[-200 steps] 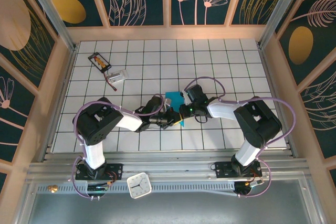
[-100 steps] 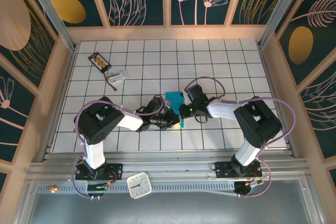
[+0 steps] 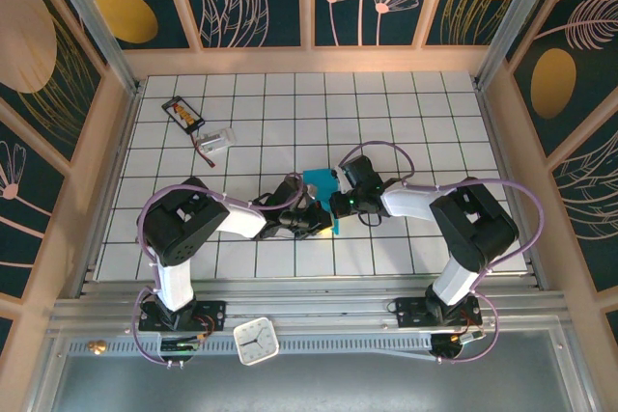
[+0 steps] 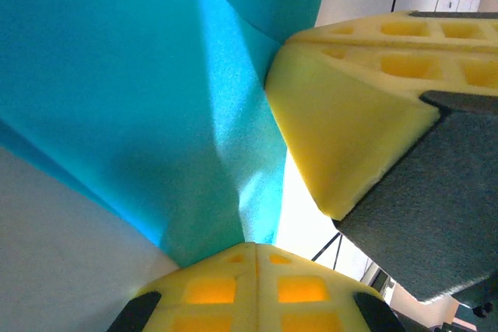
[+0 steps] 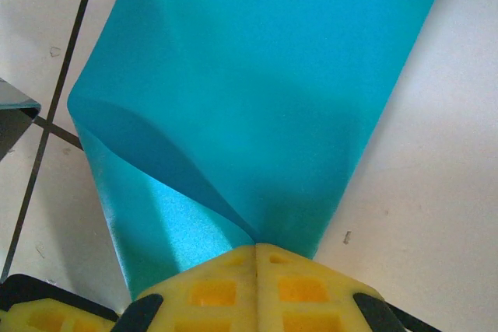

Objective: Fold a paper plane with a square sheet of paper (pick it up from the middle)
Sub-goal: Third fold the triangle at the center of the table.

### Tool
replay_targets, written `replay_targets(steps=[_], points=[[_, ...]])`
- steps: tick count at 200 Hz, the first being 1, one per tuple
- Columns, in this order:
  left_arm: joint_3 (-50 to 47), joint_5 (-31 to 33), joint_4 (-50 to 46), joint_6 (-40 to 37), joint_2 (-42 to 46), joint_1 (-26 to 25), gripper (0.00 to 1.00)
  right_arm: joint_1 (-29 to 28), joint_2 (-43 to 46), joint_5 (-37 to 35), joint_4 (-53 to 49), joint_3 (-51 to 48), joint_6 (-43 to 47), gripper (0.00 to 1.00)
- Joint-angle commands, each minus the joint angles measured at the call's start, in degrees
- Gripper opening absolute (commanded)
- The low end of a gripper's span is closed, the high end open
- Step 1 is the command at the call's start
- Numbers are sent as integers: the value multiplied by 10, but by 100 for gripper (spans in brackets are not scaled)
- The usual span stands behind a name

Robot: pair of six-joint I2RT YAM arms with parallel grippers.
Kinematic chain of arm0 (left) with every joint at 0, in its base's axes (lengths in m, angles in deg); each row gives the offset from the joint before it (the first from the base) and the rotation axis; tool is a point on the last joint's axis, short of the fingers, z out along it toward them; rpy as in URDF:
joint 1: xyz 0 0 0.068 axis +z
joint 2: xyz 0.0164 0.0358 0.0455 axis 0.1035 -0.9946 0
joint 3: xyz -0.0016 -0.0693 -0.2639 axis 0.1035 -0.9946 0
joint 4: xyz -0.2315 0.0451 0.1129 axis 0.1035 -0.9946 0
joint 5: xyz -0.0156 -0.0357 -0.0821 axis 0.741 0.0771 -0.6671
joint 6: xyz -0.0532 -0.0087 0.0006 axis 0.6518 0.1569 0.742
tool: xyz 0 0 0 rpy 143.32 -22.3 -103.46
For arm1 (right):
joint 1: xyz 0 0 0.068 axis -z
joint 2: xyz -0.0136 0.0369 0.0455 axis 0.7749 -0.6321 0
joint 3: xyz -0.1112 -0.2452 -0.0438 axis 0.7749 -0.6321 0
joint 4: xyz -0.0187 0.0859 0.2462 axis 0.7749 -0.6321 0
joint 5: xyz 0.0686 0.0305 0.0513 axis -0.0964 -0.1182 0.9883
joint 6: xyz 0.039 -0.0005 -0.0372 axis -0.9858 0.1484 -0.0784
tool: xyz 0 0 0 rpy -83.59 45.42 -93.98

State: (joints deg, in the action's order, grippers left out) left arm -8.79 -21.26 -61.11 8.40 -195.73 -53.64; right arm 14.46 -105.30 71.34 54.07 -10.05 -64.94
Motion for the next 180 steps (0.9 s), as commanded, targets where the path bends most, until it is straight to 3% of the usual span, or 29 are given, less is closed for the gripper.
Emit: replay_targets(steps=[1, 48, 95, 180], points=[[0, -3, -39, -5, -11, -12, 0, 4, -28, -10, -42, -24, -8, 0], [-12, -17, 1, 8, 35, -3, 6, 4, -26, -9, -42, -23, -5, 0], [-11, -5, -58, -41, 90, 74, 5, 4, -25, -7, -41, -24, -5, 0], [219, 8, -220, -200, -81, 120, 3, 3, -24, -5, -48, -11, 5, 0]])
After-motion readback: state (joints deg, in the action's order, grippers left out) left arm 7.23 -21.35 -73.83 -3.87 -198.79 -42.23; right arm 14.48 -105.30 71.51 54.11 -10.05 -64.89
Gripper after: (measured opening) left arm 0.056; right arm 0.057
